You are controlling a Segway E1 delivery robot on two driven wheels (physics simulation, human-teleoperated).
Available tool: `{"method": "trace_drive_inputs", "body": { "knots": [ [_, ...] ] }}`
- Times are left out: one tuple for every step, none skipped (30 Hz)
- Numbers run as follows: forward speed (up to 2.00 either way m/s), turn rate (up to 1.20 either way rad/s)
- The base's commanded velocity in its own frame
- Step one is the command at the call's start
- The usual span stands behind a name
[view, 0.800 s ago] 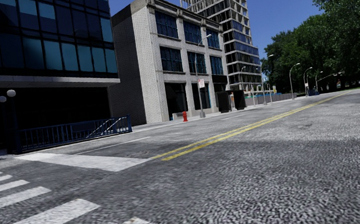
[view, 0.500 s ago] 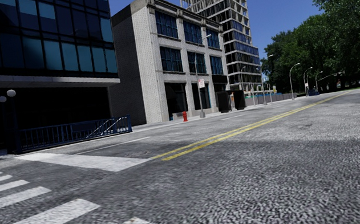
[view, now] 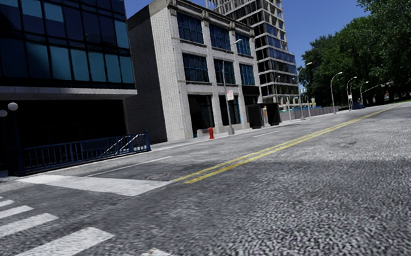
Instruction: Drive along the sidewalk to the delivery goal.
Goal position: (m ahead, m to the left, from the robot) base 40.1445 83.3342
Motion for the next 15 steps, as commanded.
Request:
{"method": "trace_drive_inputs", "body": {
  "knots": [
    [0.00, 0.00],
    [0.00, 0.00],
    [0.00, 0.00],
    [0.00, 0.00],
    [0.00, 0.00],
    [0.00, 0.00],
    [0.00, 0.00],
    [0.00, 0.00],
    [0.00, 0.21],
    [0.00, 0.42],
    [0.00, 0.52],
    [0.00, 0.52],
    [0.00, 0.55],
    [0.00, 0.56],
    [0.00, 0.56]
  ]
}}
